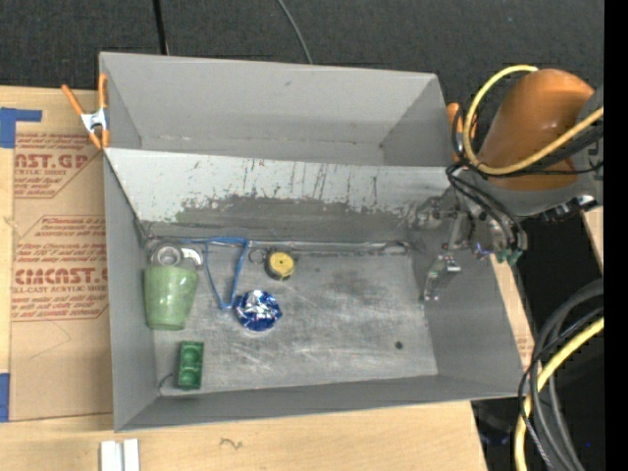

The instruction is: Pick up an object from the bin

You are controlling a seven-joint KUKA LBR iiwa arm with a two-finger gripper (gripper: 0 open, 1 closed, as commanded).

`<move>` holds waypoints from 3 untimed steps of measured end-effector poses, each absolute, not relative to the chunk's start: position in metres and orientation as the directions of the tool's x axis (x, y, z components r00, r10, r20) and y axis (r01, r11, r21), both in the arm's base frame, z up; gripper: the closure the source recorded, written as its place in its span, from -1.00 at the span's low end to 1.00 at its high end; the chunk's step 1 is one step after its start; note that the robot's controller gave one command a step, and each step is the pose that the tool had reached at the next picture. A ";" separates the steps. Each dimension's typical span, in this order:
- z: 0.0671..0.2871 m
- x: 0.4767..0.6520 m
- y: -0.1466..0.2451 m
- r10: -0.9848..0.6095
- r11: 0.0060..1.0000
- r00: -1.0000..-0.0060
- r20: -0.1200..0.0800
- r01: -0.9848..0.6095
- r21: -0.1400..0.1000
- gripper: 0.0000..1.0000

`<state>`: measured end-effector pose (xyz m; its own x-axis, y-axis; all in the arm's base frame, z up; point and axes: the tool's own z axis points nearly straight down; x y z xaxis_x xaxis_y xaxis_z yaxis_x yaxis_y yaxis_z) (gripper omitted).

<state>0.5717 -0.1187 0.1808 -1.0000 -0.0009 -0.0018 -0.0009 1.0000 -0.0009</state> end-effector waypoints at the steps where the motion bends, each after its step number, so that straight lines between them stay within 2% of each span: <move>1: 0.178 0.594 -0.047 -0.213 0.977 -0.977 -0.004 -0.213 0.002 -1.00; 2: 0.231 0.595 0.031 -0.213 0.977 -0.977 -0.010 -0.214 0.002 -1.00; 3: 0.140 0.587 0.071 -0.127 0.992 -0.992 0.006 -0.127 0.003 -1.00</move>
Offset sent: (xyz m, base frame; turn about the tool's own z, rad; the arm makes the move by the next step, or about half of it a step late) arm 0.0215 0.0681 -0.0031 -0.2100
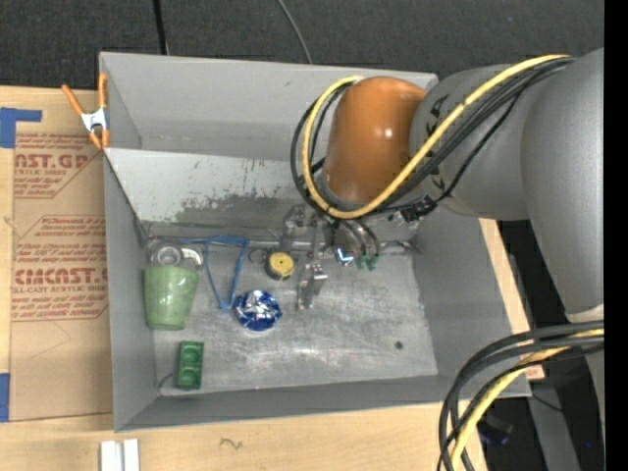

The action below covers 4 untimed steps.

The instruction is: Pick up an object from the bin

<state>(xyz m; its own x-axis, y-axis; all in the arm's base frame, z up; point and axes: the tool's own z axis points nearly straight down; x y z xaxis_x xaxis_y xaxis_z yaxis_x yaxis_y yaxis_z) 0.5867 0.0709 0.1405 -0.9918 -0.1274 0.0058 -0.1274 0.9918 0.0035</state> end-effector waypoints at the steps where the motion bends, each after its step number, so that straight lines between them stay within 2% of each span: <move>1: 0.073 0.563 0.115 -0.290 0.957 -0.957 -0.006 -0.290 -0.002 -1.00; 2: 0.083 0.538 0.144 -0.229 0.974 -0.974 0.000 -0.229 0.003 -1.00; 3: 0.073 0.571 0.098 -0.154 0.988 -0.988 -0.003 -0.154 0.006 -1.00; 4: 0.075 0.551 0.149 -0.365 0.931 -0.931 -0.003 -0.365 0.001 -1.00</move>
Offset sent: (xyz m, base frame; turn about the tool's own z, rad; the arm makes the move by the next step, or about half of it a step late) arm -0.0263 0.0438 -0.0705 -0.1659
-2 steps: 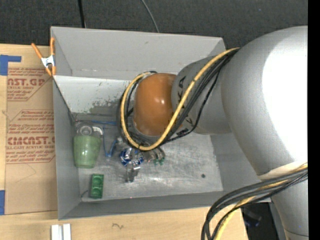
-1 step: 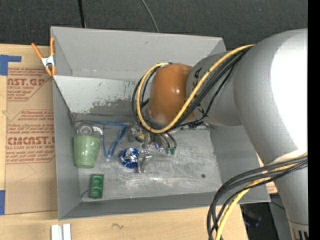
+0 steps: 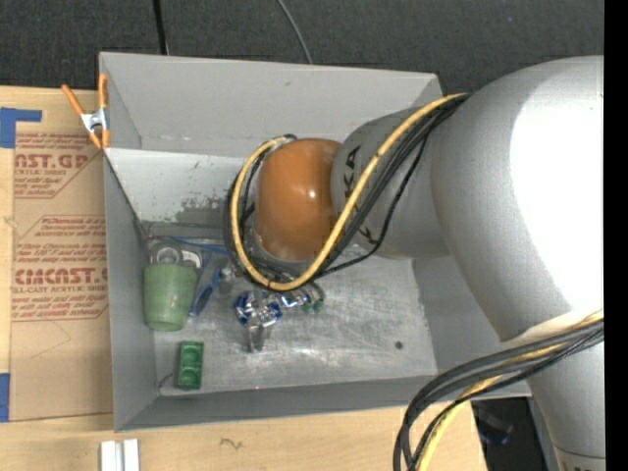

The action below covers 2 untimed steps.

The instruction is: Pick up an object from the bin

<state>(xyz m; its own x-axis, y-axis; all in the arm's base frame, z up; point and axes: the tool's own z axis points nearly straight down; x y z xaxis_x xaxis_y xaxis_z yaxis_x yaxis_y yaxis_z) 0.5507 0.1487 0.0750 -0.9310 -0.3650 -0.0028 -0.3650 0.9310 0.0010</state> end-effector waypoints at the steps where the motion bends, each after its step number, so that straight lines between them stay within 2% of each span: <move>1: 0.074 0.552 0.074 -0.427 0.904 -0.904 -0.009 -0.427 0.000 -1.00; 2: 0.080 0.565 0.132 -0.559 0.829 -0.829 -0.005 -0.559 0.000 -1.00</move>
Offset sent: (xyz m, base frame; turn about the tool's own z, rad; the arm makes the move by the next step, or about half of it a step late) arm -0.0018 -0.0744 -0.0036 -0.0721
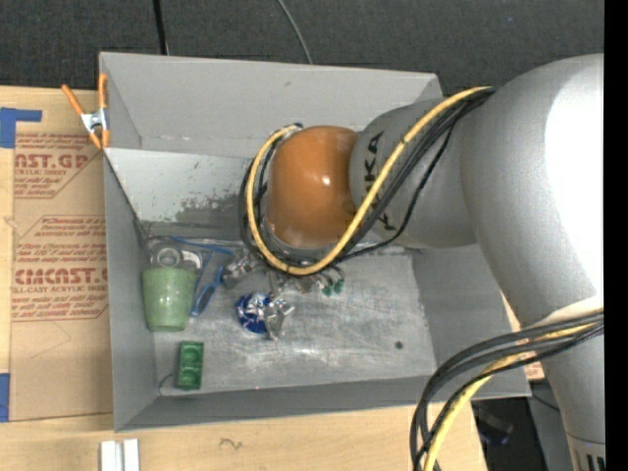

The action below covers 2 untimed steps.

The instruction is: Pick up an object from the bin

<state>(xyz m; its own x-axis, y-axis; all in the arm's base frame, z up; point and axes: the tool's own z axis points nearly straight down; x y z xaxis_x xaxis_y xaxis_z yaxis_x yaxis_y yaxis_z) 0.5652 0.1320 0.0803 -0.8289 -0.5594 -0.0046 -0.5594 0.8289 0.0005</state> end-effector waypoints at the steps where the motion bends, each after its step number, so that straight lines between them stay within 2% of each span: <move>1: 0.081 0.565 0.130 -0.558 0.830 -0.830 -0.003 -0.558 0.001 1.00; 2: 0.206 0.584 0.085 -0.755 0.655 -0.655 -0.007 -0.755 -0.006 1.00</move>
Offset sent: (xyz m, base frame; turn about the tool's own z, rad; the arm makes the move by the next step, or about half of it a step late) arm 0.0000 0.0000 0.0000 0.0000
